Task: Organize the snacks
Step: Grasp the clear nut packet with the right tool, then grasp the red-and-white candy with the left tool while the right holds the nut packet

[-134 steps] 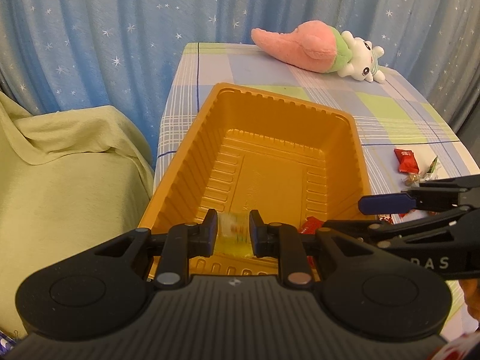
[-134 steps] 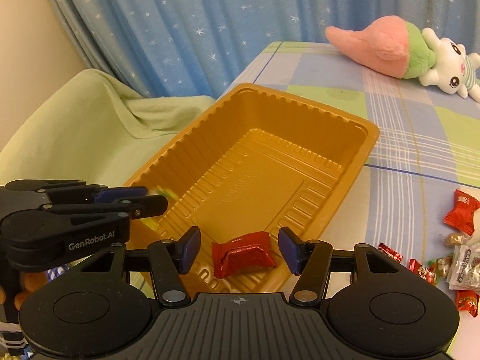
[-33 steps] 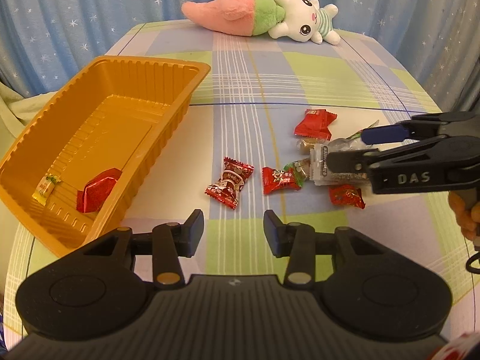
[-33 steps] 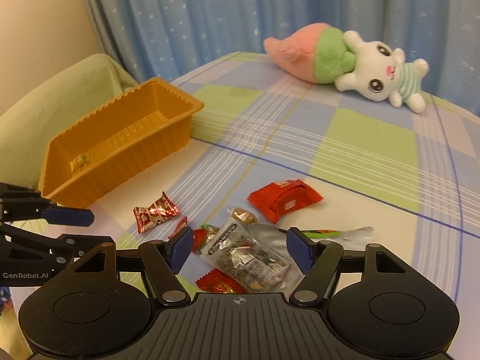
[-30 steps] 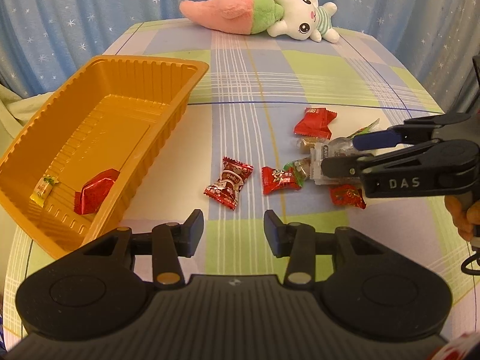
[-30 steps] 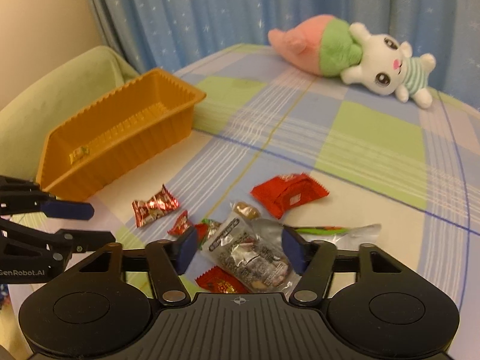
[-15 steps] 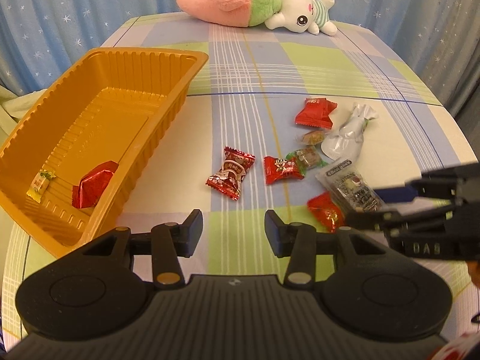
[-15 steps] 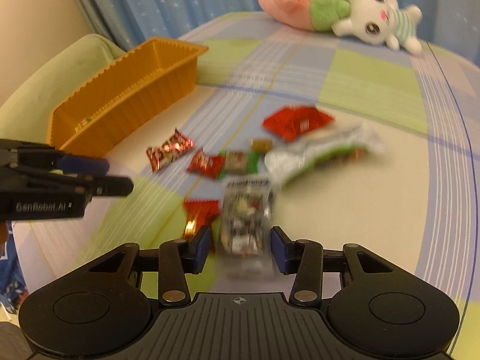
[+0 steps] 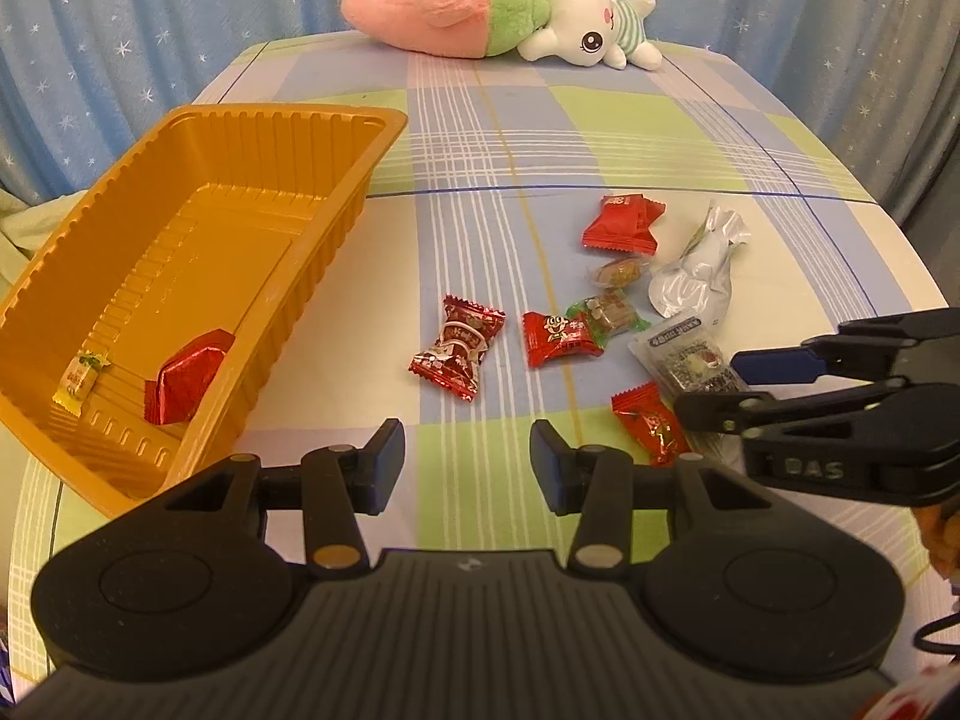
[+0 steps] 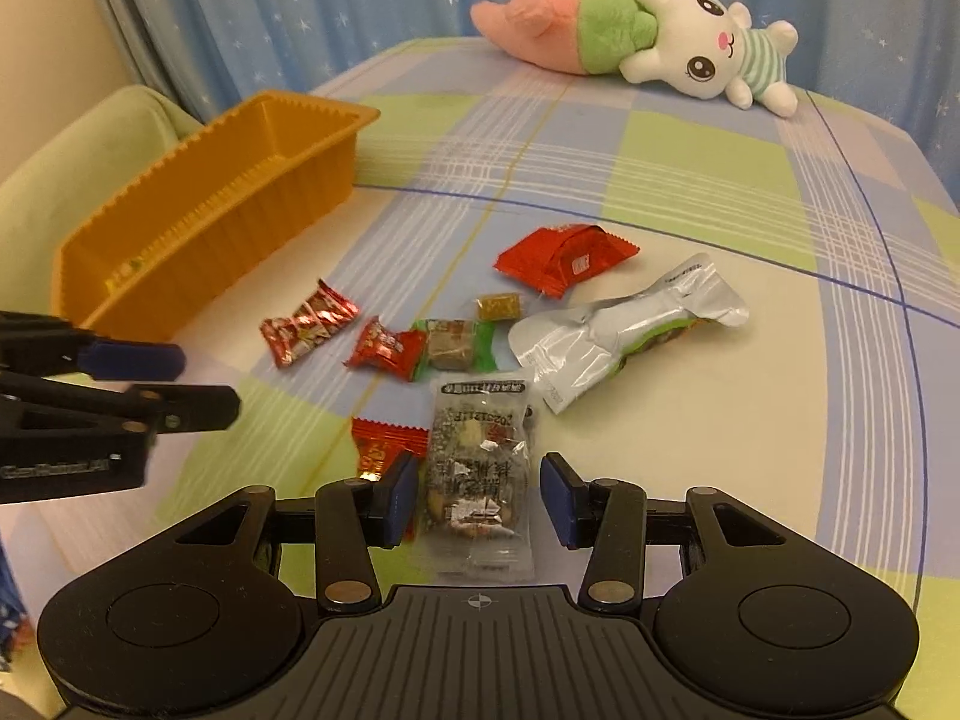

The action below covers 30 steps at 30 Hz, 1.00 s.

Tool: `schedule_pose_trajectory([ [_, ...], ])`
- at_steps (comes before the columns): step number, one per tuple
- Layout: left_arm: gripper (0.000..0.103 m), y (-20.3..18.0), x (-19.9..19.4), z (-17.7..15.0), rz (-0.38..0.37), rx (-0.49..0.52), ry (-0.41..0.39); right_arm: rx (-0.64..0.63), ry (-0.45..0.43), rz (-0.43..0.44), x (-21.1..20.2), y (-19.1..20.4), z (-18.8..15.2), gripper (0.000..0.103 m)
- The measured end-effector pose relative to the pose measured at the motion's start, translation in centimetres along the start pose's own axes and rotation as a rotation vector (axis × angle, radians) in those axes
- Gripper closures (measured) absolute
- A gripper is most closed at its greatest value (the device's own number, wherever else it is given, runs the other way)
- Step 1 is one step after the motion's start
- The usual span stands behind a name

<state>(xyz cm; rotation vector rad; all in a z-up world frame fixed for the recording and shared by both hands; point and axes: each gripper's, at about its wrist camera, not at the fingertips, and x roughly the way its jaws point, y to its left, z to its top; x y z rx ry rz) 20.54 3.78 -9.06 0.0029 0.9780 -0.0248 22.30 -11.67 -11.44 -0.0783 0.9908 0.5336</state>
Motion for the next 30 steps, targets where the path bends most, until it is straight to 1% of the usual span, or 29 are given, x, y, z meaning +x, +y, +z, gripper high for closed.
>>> schedule_pose_trajectory([
  [3,0.061,0.0,-0.1,0.0,0.005,0.008,-0.008,-0.025,0.009,-0.031,0.6,0.6,-0.2,0.057],
  [6,0.061,0.1,0.0,0.1,0.007,0.014,-0.011,-0.054,-0.001,-0.056,0.9,1.1,-0.5,0.058],
  [7,0.061,0.2,0.1,0.2,0.007,0.016,-0.010,-0.060,-0.004,-0.060,0.9,1.1,-0.6,0.059],
  [8,0.061,0.2,0.1,0.2,0.007,0.020,-0.011,-0.063,-0.007,-0.060,0.9,1.2,-0.7,0.064],
  [13,0.061,-0.1,0.6,0.8,0.017,0.063,-0.018,-0.040,-0.016,-0.058,0.2,0.6,-1.0,0.066],
  [16,0.061,-0.6,1.1,1.3,0.028,0.108,-0.028,0.008,-0.031,-0.053,-0.9,-0.1,-1.1,0.066],
  [20,0.061,-1.3,2.1,2.0,0.034,0.168,-0.033,0.110,-0.060,-0.047,-2.6,-1.8,-1.4,0.066],
  [26,0.062,-1.9,4.5,3.1,0.041,0.215,-0.006,0.221,-0.094,-0.073,-5.1,-4.2,-1.9,0.066],
  [28,0.064,-2.1,5.2,3.3,0.050,0.230,0.004,0.259,-0.095,-0.080,-5.6,-5.0,-2.2,0.066],
  [30,0.069,-2.1,5.9,3.5,0.058,0.238,0.018,0.290,-0.098,-0.091,-6.2,-5.6,-2.6,0.066],
])
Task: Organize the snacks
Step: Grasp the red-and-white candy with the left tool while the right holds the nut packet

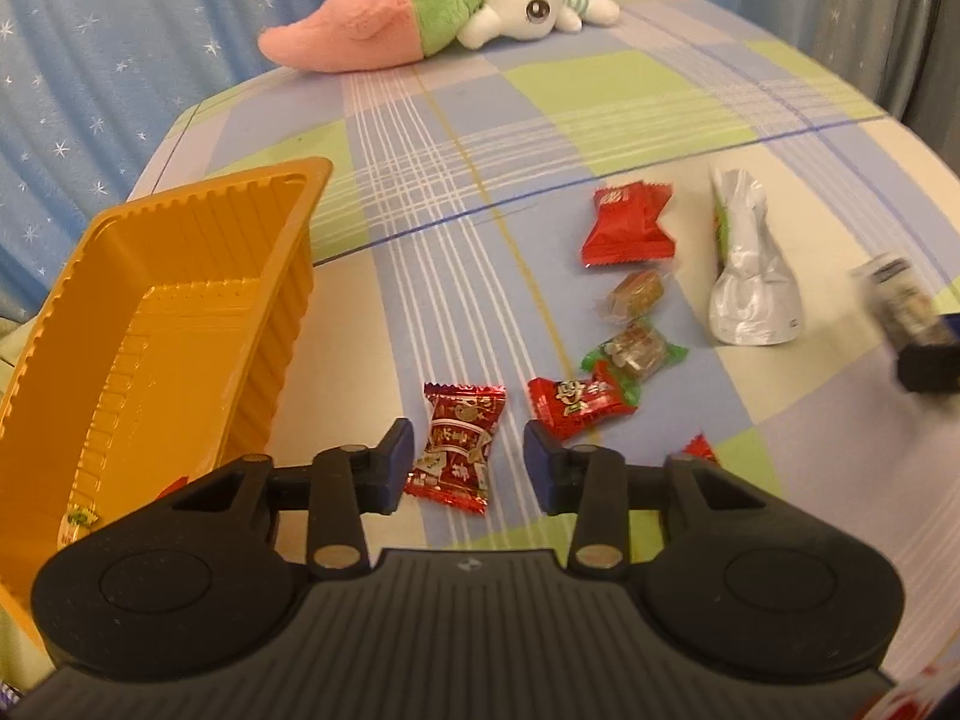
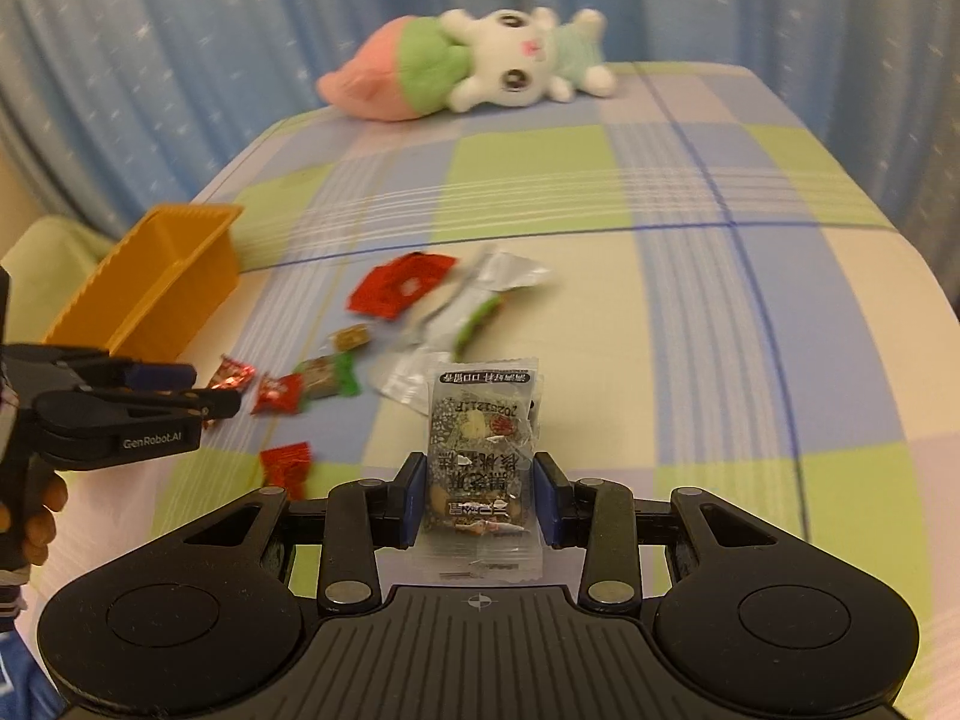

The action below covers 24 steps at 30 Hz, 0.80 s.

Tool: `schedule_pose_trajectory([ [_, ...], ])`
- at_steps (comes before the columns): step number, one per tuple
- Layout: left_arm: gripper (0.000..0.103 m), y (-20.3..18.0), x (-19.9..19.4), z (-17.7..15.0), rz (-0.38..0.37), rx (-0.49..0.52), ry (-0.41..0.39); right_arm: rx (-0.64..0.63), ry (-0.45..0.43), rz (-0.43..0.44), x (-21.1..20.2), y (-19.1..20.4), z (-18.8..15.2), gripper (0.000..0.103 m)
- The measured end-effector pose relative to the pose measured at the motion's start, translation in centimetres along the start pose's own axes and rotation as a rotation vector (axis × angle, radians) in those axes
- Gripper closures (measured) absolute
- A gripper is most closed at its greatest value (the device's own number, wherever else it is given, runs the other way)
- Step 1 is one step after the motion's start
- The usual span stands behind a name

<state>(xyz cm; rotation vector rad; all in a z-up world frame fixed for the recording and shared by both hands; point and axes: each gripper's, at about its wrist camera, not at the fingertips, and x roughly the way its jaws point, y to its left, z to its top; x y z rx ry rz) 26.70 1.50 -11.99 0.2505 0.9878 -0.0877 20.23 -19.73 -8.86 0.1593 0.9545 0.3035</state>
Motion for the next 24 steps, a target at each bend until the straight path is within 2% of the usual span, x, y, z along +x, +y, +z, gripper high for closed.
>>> schedule_pose_trajectory([
  [4,0.074,0.3,0.8,0.1,-0.004,-0.002,0.008,0.033,-0.006,-0.025,-0.8,-1.1,-0.4,0.066],
  [6,0.080,0.3,1.0,0.3,-0.011,-0.003,0.008,0.047,-0.007,-0.033,-1.0,-1.5,-0.5,0.066],
  [11,0.084,0.2,0.7,0.3,-0.027,-0.009,0.004,0.067,-0.004,-0.031,-1.4,-1.7,-0.8,0.066],
  [24,0.085,0.5,-4.3,-1.7,-0.087,-0.076,-0.044,0.021,-0.020,0.027,-2.2,0.7,-0.5,0.066],
])
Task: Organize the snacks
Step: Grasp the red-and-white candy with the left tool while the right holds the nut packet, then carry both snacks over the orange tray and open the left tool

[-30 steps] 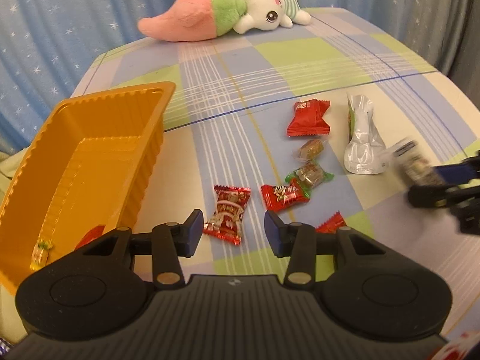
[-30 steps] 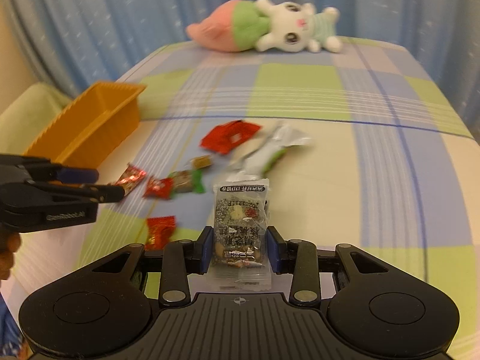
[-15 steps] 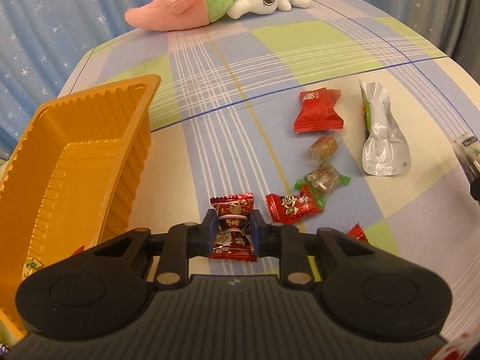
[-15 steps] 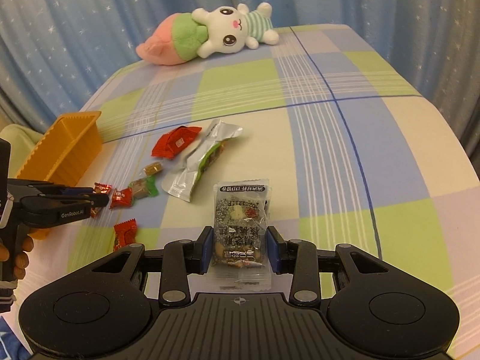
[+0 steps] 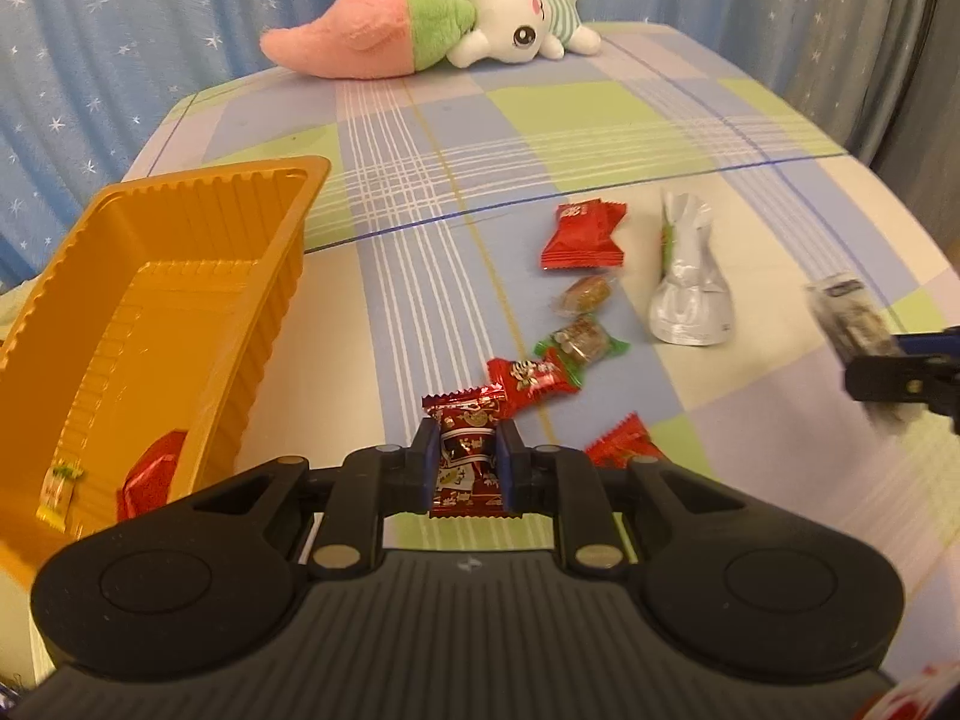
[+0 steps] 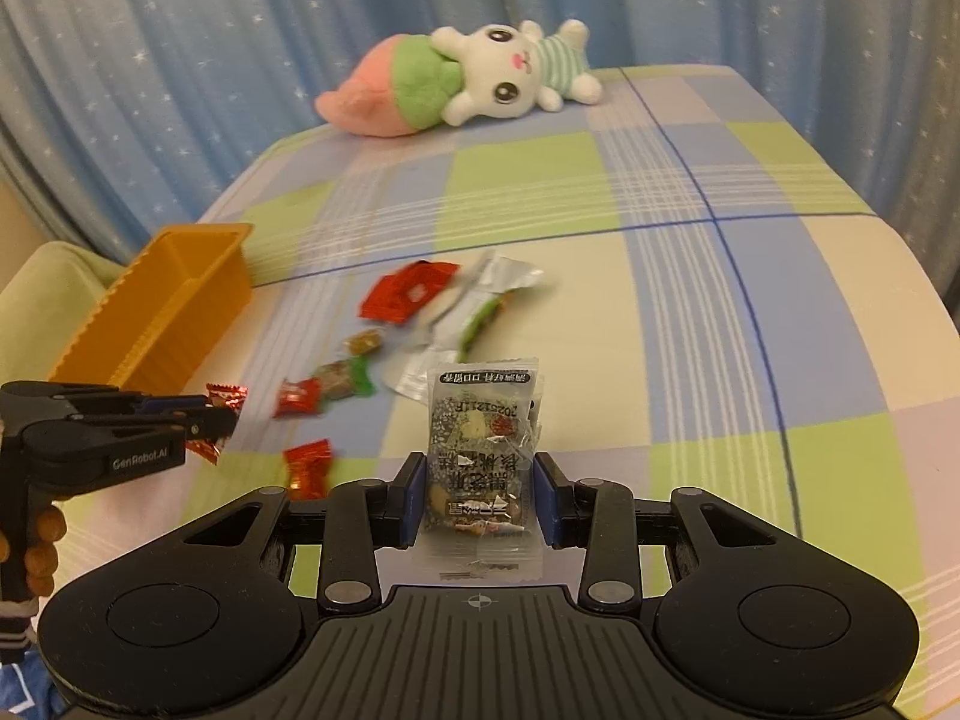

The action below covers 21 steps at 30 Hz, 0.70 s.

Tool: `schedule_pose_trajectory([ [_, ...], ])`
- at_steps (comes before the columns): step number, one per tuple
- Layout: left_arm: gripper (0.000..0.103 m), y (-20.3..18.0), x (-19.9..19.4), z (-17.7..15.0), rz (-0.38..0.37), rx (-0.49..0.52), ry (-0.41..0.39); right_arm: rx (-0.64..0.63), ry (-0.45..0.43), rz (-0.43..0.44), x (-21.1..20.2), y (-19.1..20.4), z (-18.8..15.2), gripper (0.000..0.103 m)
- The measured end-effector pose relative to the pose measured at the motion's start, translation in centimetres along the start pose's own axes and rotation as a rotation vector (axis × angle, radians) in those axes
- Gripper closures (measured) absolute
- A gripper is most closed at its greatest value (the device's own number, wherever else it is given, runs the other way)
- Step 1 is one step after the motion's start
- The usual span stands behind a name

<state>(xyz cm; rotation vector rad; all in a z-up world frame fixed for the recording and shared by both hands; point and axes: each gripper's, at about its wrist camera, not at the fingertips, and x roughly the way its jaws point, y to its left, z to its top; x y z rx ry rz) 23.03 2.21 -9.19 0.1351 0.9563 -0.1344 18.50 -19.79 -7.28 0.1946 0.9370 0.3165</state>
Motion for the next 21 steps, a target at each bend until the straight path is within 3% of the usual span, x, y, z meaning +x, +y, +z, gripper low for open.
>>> schedule_pose_trajectory([
  [11,0.085,1.7,-6.1,-2.9,-0.009,-0.089,-0.052,-0.096,0.011,0.098,-0.8,4.6,-0.3,0.066],
  [21,0.085,5.8,-10.8,-6.2,0.048,-0.172,-0.082,-0.186,0.033,0.205,-0.7,10.6,-1.0,0.066],
])
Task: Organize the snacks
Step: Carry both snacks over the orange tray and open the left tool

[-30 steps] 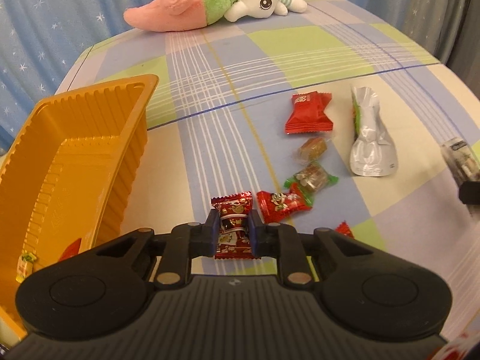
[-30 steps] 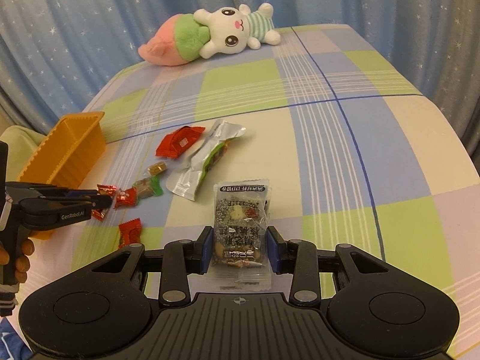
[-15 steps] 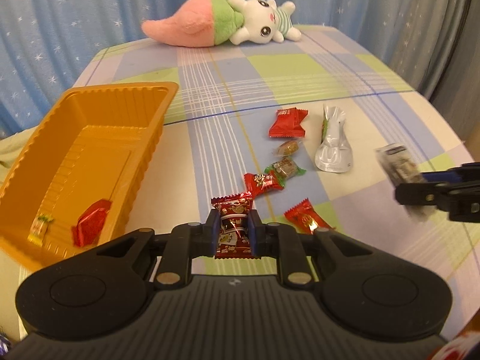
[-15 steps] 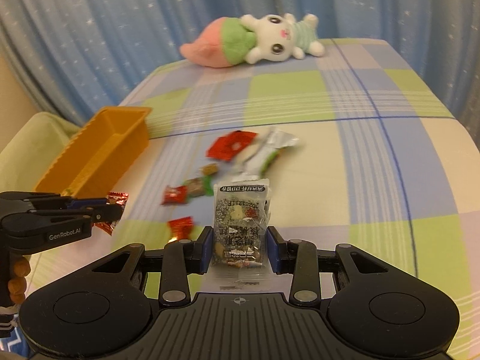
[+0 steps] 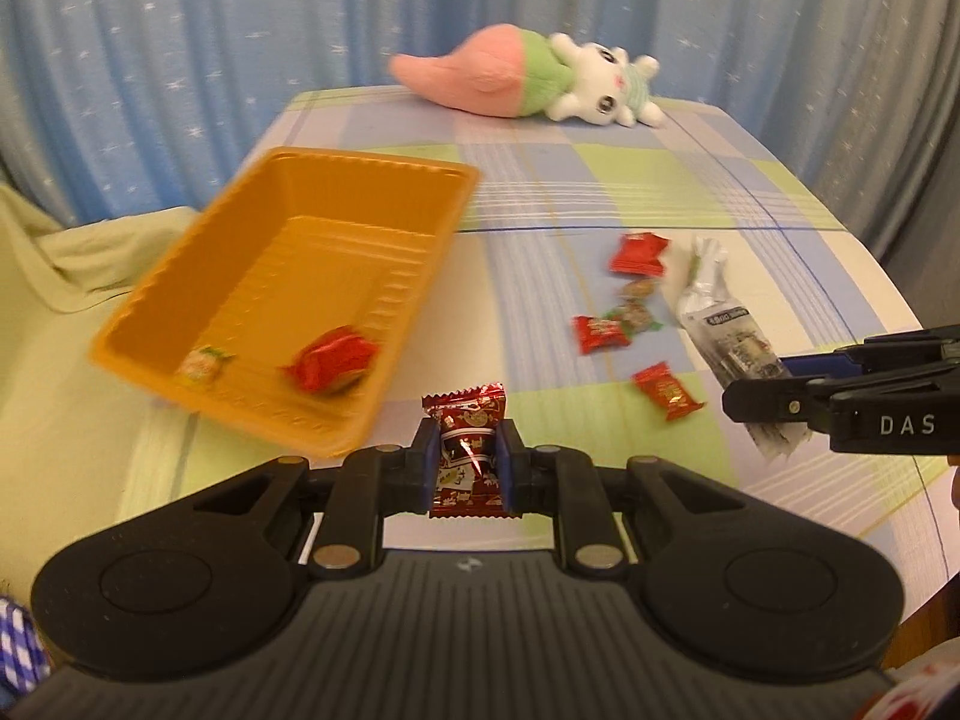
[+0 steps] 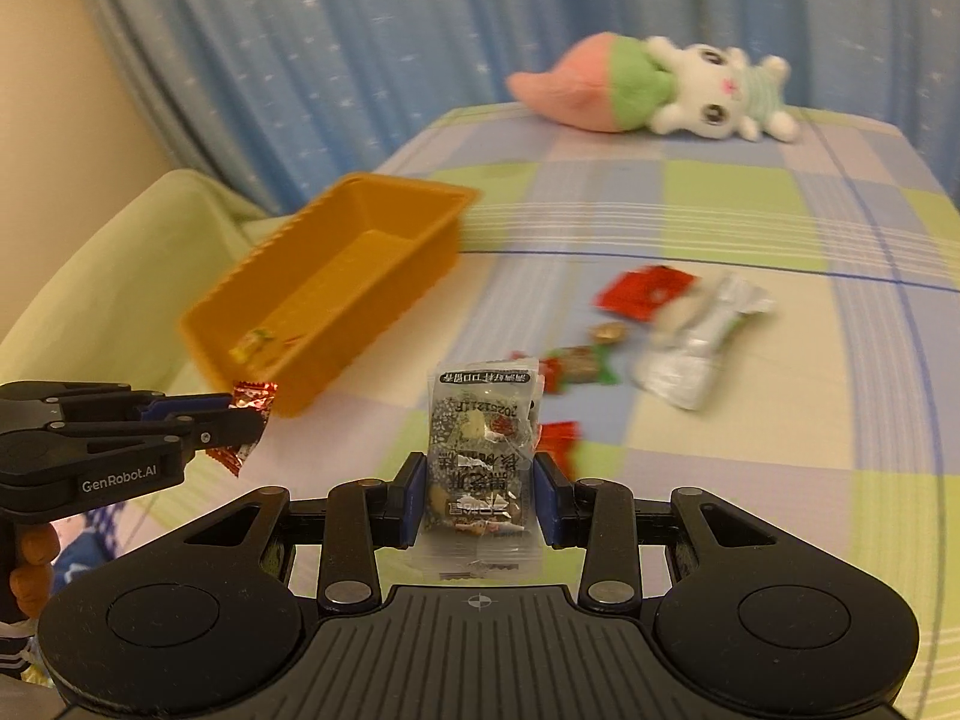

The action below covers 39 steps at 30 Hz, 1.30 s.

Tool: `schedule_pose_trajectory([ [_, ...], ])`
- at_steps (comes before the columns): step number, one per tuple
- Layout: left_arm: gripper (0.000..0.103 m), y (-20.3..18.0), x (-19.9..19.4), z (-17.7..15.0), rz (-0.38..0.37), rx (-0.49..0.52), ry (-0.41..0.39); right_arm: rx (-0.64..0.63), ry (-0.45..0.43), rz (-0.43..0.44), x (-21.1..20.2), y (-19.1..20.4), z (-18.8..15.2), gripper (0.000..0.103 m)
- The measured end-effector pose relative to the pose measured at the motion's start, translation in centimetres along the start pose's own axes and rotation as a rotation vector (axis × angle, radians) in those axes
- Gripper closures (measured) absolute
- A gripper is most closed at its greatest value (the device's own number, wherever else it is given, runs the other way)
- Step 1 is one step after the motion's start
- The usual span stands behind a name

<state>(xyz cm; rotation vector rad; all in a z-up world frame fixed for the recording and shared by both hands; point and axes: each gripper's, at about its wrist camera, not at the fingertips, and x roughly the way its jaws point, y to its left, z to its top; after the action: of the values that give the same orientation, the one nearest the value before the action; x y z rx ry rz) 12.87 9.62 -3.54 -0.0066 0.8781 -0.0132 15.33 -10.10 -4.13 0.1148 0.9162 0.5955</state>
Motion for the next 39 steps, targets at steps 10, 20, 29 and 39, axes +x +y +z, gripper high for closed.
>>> schedule_pose_trajectory([
  [10,0.085,7.9,-2.7,-0.8,0.108,-0.064,-0.027,-0.052,0.012,0.112,3.1,6.9,1.3,0.066],
  [20,0.085,14.4,-2.0,2.2,0.138,-0.039,-0.086,-0.039,-0.020,0.162,7.0,11.9,4.2,0.066],
  [29,0.085,16.1,1.7,6.2,0.067,0.017,-0.095,0.009,-0.045,0.135,11.0,13.2,7.8,0.066],
  [39,0.085,16.2,6.3,9.5,0.002,0.077,-0.065,0.073,-0.039,0.039,14.9,12.4,10.7,0.066],
])
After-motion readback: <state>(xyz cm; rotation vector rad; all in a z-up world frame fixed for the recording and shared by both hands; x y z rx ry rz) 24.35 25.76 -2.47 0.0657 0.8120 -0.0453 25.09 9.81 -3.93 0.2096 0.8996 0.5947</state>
